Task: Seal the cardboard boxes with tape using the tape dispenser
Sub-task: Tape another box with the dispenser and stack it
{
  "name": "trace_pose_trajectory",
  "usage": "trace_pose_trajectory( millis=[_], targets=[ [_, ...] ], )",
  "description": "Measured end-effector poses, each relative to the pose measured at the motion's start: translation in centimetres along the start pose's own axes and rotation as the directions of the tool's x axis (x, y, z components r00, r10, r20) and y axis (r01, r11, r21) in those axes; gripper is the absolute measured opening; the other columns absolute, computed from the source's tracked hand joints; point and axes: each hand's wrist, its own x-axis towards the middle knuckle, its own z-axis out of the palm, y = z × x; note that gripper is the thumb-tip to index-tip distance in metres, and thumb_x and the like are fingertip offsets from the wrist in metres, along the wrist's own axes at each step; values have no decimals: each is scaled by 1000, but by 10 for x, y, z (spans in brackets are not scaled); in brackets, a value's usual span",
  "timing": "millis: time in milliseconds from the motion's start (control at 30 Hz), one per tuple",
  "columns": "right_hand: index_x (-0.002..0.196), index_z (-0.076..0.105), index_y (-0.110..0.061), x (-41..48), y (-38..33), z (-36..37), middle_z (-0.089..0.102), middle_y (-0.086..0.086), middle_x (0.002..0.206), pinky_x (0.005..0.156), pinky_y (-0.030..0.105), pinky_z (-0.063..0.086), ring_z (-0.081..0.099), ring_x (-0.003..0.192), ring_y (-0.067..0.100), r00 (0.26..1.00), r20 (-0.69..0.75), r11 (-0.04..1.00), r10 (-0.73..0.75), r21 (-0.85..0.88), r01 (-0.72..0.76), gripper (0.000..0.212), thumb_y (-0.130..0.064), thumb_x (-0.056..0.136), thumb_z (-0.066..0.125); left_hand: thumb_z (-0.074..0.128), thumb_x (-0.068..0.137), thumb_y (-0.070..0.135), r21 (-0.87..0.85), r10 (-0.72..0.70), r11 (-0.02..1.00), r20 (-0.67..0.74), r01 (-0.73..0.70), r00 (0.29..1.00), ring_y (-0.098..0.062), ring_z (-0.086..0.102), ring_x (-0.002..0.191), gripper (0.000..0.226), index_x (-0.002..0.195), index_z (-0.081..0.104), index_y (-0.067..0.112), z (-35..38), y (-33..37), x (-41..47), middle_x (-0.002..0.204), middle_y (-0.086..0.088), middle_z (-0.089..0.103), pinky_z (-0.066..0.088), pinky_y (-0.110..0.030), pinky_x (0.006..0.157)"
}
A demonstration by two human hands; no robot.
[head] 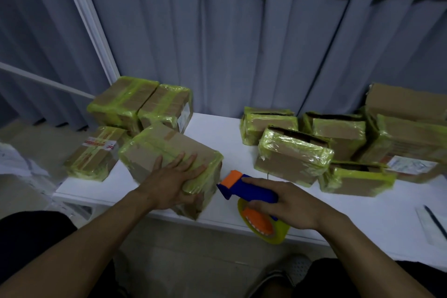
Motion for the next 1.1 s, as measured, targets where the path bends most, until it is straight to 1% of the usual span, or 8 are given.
trace_pose_trajectory(
  millis=[200,367,433,533,667,833,933,1100],
  targets=[
    [142,45,-58,-13,15,1,64,-25,121,84,20,55,66,98,-3,999,29,999,44,-8,-44,53,-52,95,67,5,67,94,-56,-6,998,-6,5,1000,-22,-3,154,85,142,-19,63,1,-2,2,158,21,-22,1,-64,116],
    [146,41,-55,11,15,15,60,-20,126,77,13,49,62,99,-3,994,77,992,72,-113,-63,57,-59,94,63,17,70,97,-259,-289,930,-78,260,954,-24,11,152,91,146,36,51,-13,37,6,164,15,11,3,-66,115],
    [149,39,-51,19,14,18,59,-18,128,75,10,45,60,98,-4,993,90,988,73,-139,-60,58,-58,95,61,26,77,92,-249,-380,906,-124,342,917,-27,19,150,82,143,45,46,-8,52,16,163,12,20,5,-66,114],
    [153,37,-45,31,12,22,60,-12,133,76,12,43,60,100,3,992,104,983,71,-175,-52,62,-58,97,60,34,82,84,-271,-442,879,-153,393,884,-27,25,148,75,143,49,41,-1,56,23,159,10,34,3,-67,116],
    [154,36,-42,46,9,27,60,-5,137,82,18,45,60,102,10,994,101,979,45,-205,-23,63,-56,97,60,51,91,64,-380,-451,857,-227,348,863,-27,23,149,48,132,59,42,1,57,21,158,9,35,-1,-65,117],
    [152,41,-44,61,9,31,62,-6,139,91,25,49,62,112,14,997,67,978,25,-208,-11,61,-56,96,61,52,89,66,-367,-448,863,-236,348,862,-24,19,150,48,131,60,44,0,58,20,157,12,35,0,-65,118],
    [150,45,-41,67,7,31,62,-6,140,95,27,50,62,115,15,999,42,977,17,-211,-8,61,-56,94,63,47,89,66,-335,-416,884,-246,326,876,-20,15,151,50,134,56,45,2,55,17,158,14,34,1,-64,118],
    [147,52,-37,73,0,28,63,-5,137,90,21,50,63,110,11,1000,31,980,2,-197,4,56,-49,94,67,19,93,63,-401,-390,872,-225,280,893,-14,11,152,57,138,52,46,8,52,13,160,17,25,-2,-55,120]
  ],
)
